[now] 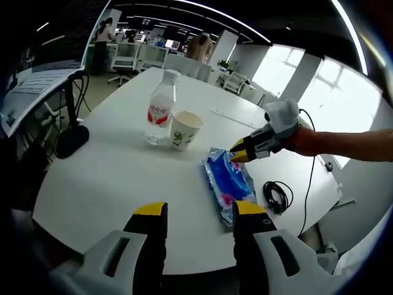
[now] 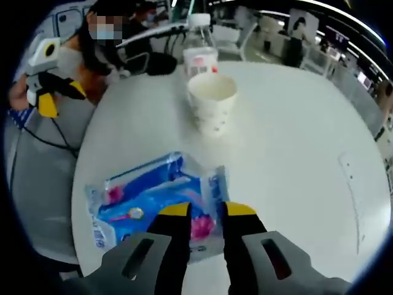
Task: Arrange the tabletop items into an orderly group along one side of the table until the central work area is clear of visible clutter.
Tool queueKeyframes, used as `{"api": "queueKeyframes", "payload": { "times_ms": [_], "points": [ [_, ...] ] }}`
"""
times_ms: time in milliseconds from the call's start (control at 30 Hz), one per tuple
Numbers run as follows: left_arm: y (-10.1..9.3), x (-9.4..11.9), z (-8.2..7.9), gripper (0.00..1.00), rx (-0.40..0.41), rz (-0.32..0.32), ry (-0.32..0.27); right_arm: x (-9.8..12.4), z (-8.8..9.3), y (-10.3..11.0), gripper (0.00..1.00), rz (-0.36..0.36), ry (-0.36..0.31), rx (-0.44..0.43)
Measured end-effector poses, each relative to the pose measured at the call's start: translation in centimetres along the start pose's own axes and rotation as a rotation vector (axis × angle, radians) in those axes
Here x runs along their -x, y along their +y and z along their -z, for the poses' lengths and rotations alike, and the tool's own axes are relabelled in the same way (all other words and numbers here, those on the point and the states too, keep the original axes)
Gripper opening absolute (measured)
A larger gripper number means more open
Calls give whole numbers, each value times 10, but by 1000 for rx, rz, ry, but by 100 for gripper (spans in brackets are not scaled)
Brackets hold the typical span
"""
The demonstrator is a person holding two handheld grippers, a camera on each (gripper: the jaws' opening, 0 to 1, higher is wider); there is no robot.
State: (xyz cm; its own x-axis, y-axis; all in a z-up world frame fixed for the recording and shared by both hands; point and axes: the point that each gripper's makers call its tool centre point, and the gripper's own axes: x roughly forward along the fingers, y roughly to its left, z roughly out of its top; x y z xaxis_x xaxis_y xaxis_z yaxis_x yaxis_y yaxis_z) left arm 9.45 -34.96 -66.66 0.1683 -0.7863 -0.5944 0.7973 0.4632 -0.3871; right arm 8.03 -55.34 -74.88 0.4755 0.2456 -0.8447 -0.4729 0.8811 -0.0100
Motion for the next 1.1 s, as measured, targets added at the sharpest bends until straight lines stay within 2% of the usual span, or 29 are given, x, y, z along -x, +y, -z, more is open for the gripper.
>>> {"api": "queueKeyframes", "payload": {
  "times_ms": [167, 267, 400, 533, 667, 733, 800, 933, 1000, 1100],
  "points": [
    [0, 0, 0, 41, -5, 0, 3, -7, -4, 4, 18, -20, 11, 60],
    [1, 1, -1, 41, -7, -1, 2, -11, -3, 1, 14, -10, 26, 73],
    [2, 2, -2, 41, -5, -3, -1, -10, -1, 0, 12, -2, 28, 63],
    [4, 3, -1, 41, -1, -6, -2, -5, 1, -4, 4, 11, 19, 46],
    [3, 2, 1, 41, -2, -4, 2, 0, 9, -5, 3, 29, 17, 14],
    [2, 2, 1, 41, -3, -1, 2, 4, 12, -5, 2, 50, -8, -51],
    [0, 1, 1, 41, -2, 3, 2, 7, 20, -6, 1, 70, -42, -182],
    [-5, -1, 1, 40, -12, 12, 3, 15, 33, -1, 1, 92, -55, -241],
    [-6, -1, 1, 40, -19, 14, 6, 18, 38, 2, 1, 99, -80, -324],
    [-8, -2, 2, 40, -21, 20, 7, 24, 48, 4, 1, 121, -74, -349]
  ]
}}
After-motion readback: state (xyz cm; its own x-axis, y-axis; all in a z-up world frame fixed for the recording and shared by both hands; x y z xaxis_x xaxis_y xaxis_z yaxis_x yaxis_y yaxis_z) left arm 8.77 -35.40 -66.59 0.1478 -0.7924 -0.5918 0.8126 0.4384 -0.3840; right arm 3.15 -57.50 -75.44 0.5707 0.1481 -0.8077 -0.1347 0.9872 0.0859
